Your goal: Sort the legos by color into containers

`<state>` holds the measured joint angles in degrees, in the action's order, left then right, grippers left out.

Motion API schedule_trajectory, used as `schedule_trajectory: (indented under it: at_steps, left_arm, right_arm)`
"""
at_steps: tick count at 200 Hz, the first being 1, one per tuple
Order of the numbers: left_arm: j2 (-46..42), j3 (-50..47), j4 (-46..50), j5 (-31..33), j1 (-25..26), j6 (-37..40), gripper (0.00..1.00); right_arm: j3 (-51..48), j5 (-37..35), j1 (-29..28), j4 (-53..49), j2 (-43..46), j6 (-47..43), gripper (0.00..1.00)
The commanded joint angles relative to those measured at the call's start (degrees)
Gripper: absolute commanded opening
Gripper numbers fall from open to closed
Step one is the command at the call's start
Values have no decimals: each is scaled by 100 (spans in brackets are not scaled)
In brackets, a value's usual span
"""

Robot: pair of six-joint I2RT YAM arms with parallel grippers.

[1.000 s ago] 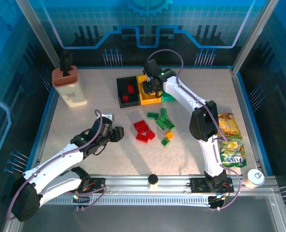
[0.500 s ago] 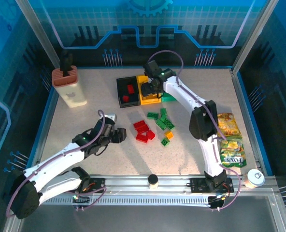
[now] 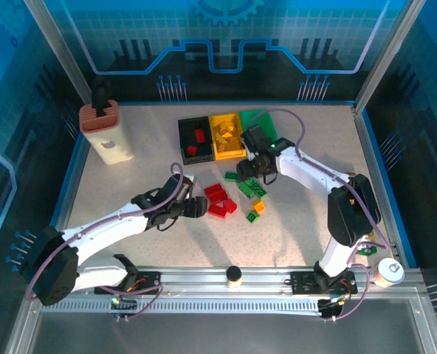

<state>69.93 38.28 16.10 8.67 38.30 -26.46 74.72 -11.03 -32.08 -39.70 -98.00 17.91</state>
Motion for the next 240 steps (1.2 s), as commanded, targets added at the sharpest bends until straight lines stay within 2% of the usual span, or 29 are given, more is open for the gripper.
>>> schedule_trajectory:
  at_steps: [1,56,103,160,240]
  left_arm:
    - [162,178,-243,-143,52,132,71]
    - [547,322,-330,-275,79,119,71]
    - [489,202,-397,-295,88,33,71]
    - [434,136,-379,-243,87,25,71]
    - [416,32,-484,-199,96,-9,70]
  right_arm:
    - [-602,247,-144,250,502,336,66]
    - [-1476,226,-487,177,834,932,59]
    - [-1795,184,-622,278,725,1160,59]
    - [-1842,109,-633,499,385,1226,58]
    - [-1829,-5,-625,664,-32,1295,50]
